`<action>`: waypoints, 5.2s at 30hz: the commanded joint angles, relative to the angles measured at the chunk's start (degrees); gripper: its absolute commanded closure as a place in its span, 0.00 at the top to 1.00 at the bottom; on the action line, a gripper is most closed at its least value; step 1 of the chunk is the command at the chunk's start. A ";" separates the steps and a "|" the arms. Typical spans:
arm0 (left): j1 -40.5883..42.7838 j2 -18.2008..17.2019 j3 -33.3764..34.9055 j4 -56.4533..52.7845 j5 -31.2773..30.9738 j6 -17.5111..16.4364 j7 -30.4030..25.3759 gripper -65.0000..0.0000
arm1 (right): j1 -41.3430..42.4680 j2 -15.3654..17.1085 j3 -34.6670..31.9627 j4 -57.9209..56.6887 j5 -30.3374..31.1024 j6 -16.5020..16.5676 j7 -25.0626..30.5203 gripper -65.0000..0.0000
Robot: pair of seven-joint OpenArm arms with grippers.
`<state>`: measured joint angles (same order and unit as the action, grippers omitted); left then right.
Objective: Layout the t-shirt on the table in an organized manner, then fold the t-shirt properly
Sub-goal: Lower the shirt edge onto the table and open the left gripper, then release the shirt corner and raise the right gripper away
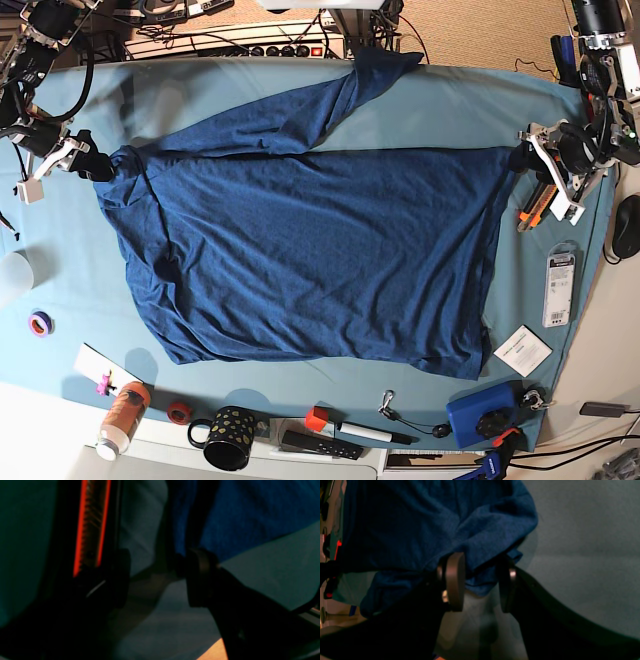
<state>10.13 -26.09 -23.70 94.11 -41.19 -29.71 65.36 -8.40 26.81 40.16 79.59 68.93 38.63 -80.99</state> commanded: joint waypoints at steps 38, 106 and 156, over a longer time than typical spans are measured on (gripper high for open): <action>10.54 6.45 -0.48 1.05 -43.81 -10.29 14.64 0.47 | 1.99 1.14 0.35 4.42 16.07 1.37 0.99 0.34; 11.80 9.27 -0.46 1.05 -43.81 -10.29 14.64 0.47 | -9.05 -23.39 7.50 4.46 4.52 -1.70 0.99 0.40; 11.96 7.17 -0.46 3.08 -43.81 -10.29 14.64 0.47 | -20.65 -34.75 7.39 44.26 -20.57 -12.44 5.66 0.39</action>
<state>22.17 -18.26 -23.81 96.29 -83.26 -39.75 80.58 -28.91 -8.25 47.44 122.96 47.24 25.76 -76.14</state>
